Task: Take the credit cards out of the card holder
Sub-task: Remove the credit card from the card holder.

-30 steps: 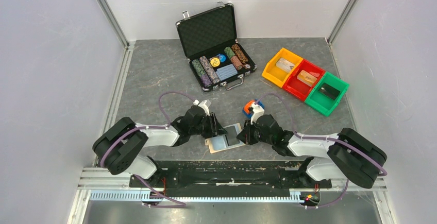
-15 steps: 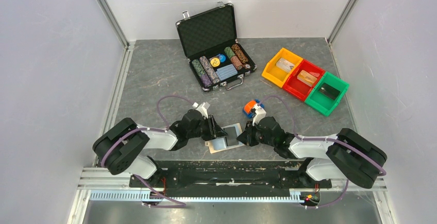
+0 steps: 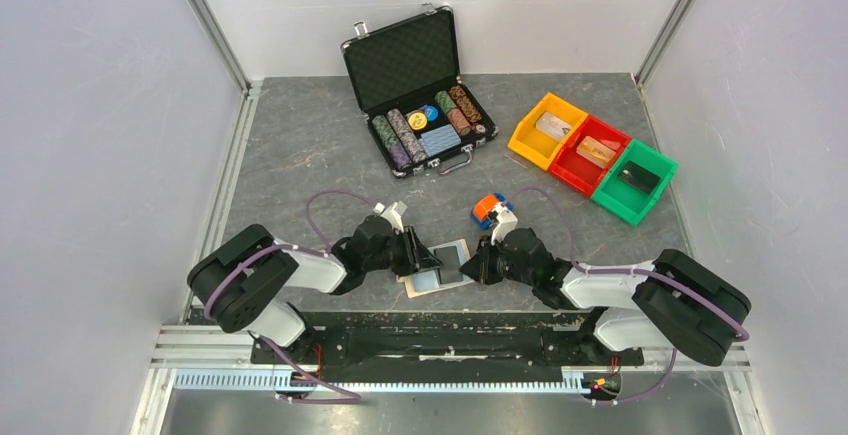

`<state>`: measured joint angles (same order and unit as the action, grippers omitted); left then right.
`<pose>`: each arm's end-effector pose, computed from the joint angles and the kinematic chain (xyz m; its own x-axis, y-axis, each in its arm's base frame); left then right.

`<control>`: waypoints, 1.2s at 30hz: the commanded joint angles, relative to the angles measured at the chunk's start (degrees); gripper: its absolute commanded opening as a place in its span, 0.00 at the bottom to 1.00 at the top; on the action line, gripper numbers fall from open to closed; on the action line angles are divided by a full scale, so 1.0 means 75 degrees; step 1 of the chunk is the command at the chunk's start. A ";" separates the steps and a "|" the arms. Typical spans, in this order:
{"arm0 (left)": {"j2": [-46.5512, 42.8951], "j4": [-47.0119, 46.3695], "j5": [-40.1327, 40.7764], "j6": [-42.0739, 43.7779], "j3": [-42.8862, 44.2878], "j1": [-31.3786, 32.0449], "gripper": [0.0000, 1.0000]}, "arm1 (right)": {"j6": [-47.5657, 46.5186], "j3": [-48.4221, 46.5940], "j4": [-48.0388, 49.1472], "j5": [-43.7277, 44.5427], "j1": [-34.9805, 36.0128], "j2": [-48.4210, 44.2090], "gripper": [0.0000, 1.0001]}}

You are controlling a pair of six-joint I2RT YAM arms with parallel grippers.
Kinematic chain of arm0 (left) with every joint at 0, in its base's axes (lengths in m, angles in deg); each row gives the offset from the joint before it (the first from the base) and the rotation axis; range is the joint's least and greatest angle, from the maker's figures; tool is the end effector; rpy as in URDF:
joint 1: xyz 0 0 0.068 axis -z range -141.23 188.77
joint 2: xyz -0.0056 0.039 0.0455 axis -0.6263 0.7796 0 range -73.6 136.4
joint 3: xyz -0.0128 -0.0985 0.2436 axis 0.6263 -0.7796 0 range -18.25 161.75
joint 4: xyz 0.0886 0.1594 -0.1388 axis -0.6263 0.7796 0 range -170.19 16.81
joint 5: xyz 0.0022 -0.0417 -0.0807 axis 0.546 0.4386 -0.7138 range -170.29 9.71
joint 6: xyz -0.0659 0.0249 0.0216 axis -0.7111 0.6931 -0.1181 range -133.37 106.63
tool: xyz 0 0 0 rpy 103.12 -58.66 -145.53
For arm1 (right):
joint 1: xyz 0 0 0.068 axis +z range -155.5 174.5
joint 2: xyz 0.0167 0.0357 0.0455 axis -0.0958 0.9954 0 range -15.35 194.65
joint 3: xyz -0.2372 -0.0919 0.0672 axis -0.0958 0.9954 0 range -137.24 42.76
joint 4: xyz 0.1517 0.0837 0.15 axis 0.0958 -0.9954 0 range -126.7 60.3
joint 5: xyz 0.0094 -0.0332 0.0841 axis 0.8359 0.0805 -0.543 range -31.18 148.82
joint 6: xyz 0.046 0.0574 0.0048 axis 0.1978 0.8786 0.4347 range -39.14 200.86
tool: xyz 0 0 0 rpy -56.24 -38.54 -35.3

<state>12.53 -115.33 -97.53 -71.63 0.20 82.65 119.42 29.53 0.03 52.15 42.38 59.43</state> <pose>0.1677 -0.1866 0.1238 -0.9201 -0.2422 -0.3080 0.1132 0.5883 -0.8007 0.1429 0.1688 0.1310 -0.7771 0.0639 -0.6262 -0.4074 0.7073 0.5777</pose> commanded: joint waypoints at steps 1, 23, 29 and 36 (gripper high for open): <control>0.0152 -0.0616 -0.0156 -0.0310 -0.0040 0.0088 0.35 | 0.0014 0.0176 -0.0183 -0.0026 0.0020 0.0044 0.12; 0.1426 -0.3823 -0.0622 -0.1717 -0.0672 0.0056 0.02 | -0.0056 0.0361 -0.0079 0.0115 0.0003 0.0074 0.11; 0.1210 -0.3586 -0.0597 -0.1503 -0.0668 0.0044 0.19 | -0.0091 0.0332 -0.0147 0.0126 -0.0032 0.0024 0.11; 0.1013 -0.3920 -0.0532 -0.1493 -0.0870 0.0032 0.13 | -0.0128 0.0341 -0.0052 0.0097 -0.0049 0.0261 0.10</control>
<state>22.08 -138.96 -98.77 -81.82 -5.52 82.19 119.79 31.14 2.46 52.43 41.96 59.39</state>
